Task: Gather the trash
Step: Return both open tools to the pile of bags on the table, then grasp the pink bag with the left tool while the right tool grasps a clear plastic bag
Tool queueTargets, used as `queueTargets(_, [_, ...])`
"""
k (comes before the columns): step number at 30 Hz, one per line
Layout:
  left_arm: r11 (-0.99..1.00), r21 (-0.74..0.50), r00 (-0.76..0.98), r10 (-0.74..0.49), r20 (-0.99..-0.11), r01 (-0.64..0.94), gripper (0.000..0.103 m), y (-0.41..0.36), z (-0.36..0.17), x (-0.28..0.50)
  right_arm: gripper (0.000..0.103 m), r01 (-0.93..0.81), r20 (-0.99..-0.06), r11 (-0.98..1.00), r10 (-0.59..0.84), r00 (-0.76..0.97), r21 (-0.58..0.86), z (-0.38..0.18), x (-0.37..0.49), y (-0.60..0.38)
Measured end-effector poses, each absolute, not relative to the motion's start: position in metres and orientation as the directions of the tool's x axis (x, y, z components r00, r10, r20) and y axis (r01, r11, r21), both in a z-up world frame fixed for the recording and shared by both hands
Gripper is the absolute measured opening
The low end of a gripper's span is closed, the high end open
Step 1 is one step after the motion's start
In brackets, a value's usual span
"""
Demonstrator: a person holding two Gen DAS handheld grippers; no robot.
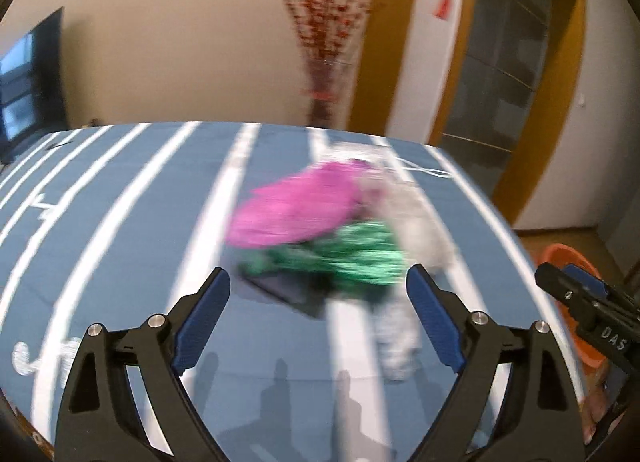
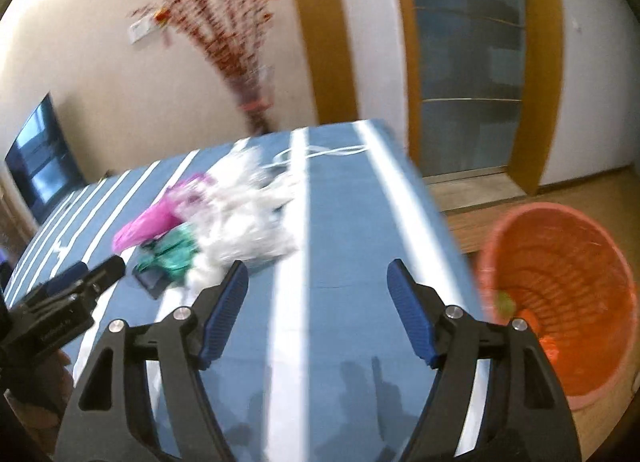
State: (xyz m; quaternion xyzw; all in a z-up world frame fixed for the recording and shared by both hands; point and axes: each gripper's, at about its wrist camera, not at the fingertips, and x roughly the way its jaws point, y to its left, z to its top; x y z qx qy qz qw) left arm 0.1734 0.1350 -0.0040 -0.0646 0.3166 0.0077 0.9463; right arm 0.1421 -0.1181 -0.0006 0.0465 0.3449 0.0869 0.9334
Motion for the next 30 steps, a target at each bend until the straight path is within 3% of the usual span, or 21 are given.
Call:
queueTargets(6, [0.987, -0.117, 0.799, 0.02, -0.601, -0.113, 0.089, 0.178, -0.011, 0.173, 0.051, -0.185, -0.696, 0.967, 0.253, 0.672, 0.173, -0.023, 0.169, -0.071])
queueTargets(18, [0.983, -0.133, 0.795, 0.023, -0.606, -0.13, 0.089, 0.206, -0.02, 0.171, 0.05, -0.249, -0.775, 0.961, 0.249, 0.581, 0.122, -0.047, 0.192, -0.019])
queueTargets(22, [0.982, -0.141, 0.795, 0.013, -0.607, -0.123, 0.089, 0.206, -0.021, 0.172, 0.03, -0.251, -0.804, 0.958, 0.254, 0.537, 0.135, -0.058, 0.2, -0.016])
queueTargets(30, [0.985, -0.151, 0.791, -0.025, -0.611, -0.085, 0.089, 0.195, -0.017, 0.179, 0.025, -0.17, -0.787, 0.974, 0.224, 0.574, 0.153, -0.055, 0.196, -0.054])
